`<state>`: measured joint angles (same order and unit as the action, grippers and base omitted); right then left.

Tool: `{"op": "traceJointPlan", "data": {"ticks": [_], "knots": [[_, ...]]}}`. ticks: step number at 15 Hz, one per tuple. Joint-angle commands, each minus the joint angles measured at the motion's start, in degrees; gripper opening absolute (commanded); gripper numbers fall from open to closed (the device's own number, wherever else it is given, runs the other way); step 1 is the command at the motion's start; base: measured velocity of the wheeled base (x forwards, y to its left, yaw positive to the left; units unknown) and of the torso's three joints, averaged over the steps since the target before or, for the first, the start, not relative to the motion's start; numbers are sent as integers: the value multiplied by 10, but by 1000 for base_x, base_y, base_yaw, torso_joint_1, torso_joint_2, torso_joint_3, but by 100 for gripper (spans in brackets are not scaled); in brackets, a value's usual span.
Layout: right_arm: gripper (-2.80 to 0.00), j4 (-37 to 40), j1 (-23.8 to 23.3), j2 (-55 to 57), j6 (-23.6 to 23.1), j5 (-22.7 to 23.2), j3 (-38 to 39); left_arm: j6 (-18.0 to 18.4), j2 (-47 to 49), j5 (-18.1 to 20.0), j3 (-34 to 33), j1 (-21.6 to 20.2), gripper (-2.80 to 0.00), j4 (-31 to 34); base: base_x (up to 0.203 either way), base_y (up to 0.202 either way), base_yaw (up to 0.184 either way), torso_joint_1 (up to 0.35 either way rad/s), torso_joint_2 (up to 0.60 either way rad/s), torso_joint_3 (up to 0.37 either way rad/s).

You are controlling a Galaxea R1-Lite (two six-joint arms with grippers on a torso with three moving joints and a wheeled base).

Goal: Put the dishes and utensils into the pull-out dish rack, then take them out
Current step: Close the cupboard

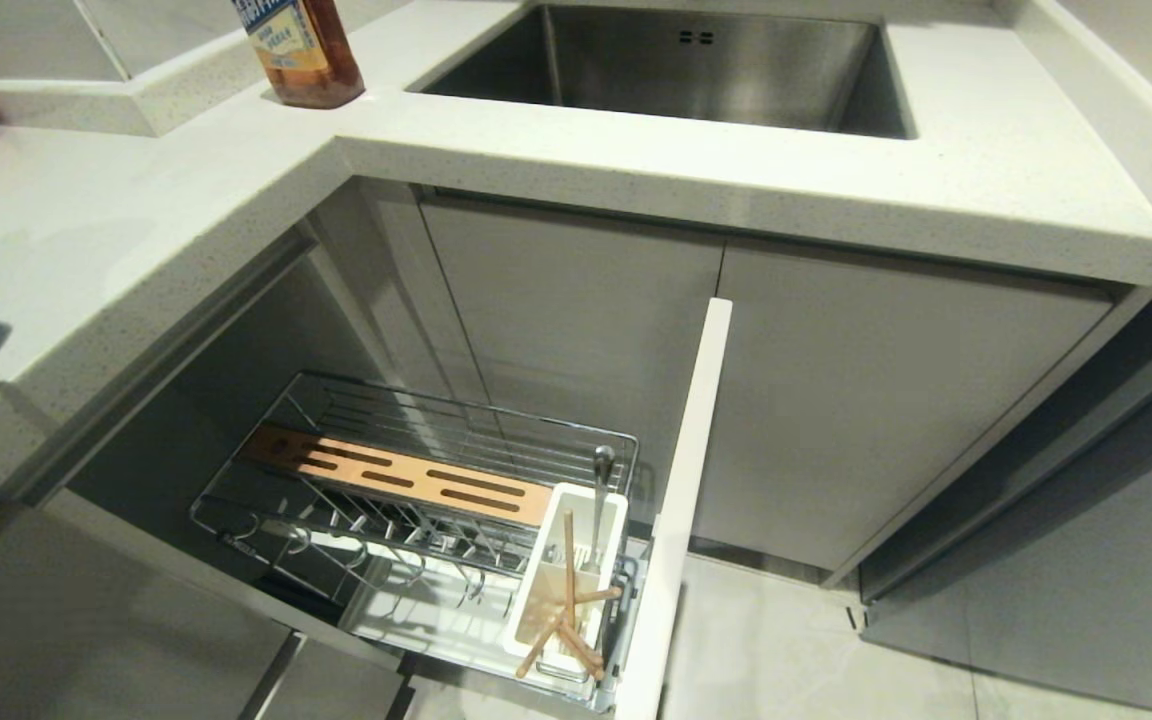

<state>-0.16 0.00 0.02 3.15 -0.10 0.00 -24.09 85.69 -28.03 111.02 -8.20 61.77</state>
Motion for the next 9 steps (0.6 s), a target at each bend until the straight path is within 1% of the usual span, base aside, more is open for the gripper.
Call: {"op": "traceJointPlan", "data": {"ticks": [1,5,7,9], "knots": [[-280,0,0,0,0,0,0,-2,1,-2,0,1,-280,4,0,0,0,0,0,0],[-280,0,0,0,0,0,0,-3,0,1,1,3,-280,-1,0,0,0,0,0,0],[-280,0,0,0,0,0,0,-4,-1,1,-2,3,-280,-25,0,0,0,0,0,0],[-280,0,0,0,0,0,0,-5,-2,2,-2,3,-280,-27,0,0,0,0,0,0]]}}
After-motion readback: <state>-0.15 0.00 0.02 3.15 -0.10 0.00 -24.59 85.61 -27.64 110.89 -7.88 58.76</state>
